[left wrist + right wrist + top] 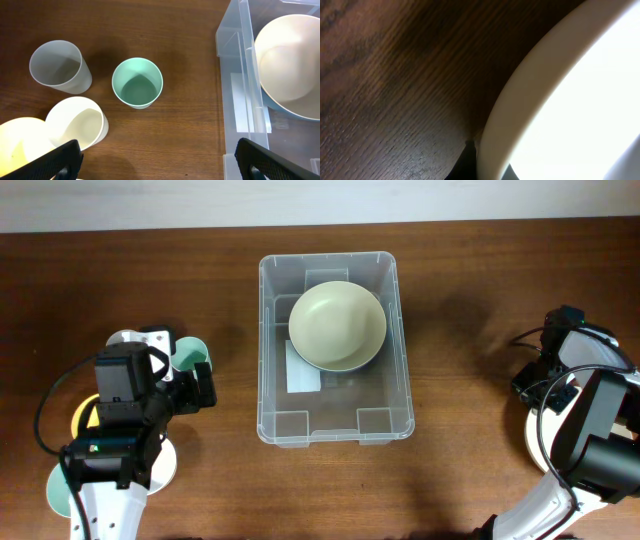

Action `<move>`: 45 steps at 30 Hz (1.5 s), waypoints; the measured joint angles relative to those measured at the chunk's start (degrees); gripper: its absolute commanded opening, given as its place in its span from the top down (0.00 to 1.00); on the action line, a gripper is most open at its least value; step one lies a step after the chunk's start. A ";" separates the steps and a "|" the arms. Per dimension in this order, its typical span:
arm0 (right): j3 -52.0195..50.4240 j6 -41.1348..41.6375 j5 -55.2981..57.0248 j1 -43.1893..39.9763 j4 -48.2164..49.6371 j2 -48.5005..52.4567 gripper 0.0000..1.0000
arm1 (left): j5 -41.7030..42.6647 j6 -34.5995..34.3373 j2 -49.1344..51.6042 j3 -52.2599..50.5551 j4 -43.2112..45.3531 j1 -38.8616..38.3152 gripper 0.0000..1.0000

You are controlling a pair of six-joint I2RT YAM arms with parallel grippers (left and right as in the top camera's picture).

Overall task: Pack container
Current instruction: 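Move the right gripper to the back cream bowl and grasp its rim, then carry the second cream bowl into the container, stack it, release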

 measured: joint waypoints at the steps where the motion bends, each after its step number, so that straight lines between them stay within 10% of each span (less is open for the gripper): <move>1: 0.00 -0.04 0.00 0.00 0.02 0.00 0.96 | 0.00 0.00 0.00 0.00 0.00 0.00 0.00; 10: 8.31 -5.70 -2.51 2.89 -5.90 -0.39 0.96 | -0.02 0.00 0.00 0.00 0.02 0.00 0.00; 23: 43.01 -32.22 -11.15 29.20 -14.40 -6.84 0.96 | -0.02 0.00 0.00 0.00 -0.02 0.00 0.00; 35: 44.78 -61.48 -14.05 54.40 -13.68 -5.44 0.96 | -0.02 0.00 0.00 0.00 -0.09 0.00 0.00; 45: 44.78 -67.73 -15.21 57.22 -14.80 3.72 0.96 | -0.02 0.00 0.00 0.00 -0.46 0.00 0.00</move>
